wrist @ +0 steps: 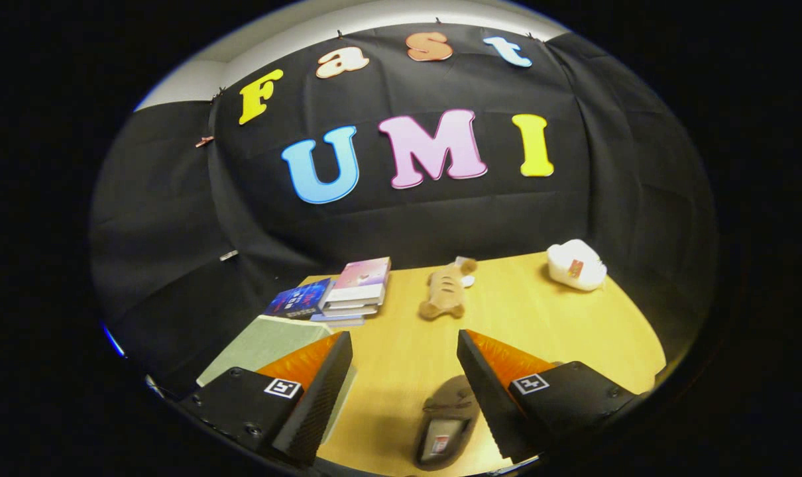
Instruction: Open the storage box then place both shoes into the box .Put the left shoe in first, then the right shoe, with the right side of both shoes facing outward in a uniform manner.
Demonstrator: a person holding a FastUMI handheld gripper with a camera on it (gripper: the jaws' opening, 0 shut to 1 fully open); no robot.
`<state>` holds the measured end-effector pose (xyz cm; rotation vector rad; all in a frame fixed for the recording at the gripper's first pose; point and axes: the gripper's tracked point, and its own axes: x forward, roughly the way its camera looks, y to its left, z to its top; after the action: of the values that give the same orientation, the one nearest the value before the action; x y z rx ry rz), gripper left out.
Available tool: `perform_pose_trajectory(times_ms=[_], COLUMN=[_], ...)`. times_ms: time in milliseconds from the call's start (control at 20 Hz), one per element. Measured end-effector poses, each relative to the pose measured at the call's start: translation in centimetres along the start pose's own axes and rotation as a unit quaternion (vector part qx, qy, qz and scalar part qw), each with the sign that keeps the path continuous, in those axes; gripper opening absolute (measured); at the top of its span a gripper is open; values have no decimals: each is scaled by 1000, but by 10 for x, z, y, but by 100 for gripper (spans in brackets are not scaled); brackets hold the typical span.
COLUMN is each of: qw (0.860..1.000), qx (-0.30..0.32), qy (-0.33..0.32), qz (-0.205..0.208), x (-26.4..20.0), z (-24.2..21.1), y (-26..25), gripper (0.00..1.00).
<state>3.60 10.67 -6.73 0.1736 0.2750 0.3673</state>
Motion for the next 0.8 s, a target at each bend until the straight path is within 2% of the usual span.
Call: perform_pose_trajectory(times_ms=[200, 350, 600, 800], qw=[994, 978, 934, 885], qx=[51, 104, 208, 304], qy=[83, 141, 213, 248], qz=[52, 109, 199, 249], x=[18, 21, 23, 20], z=[-47, -87, -136, -151], y=[23, 48, 91, 117], gripper=[98, 98, 99, 98])
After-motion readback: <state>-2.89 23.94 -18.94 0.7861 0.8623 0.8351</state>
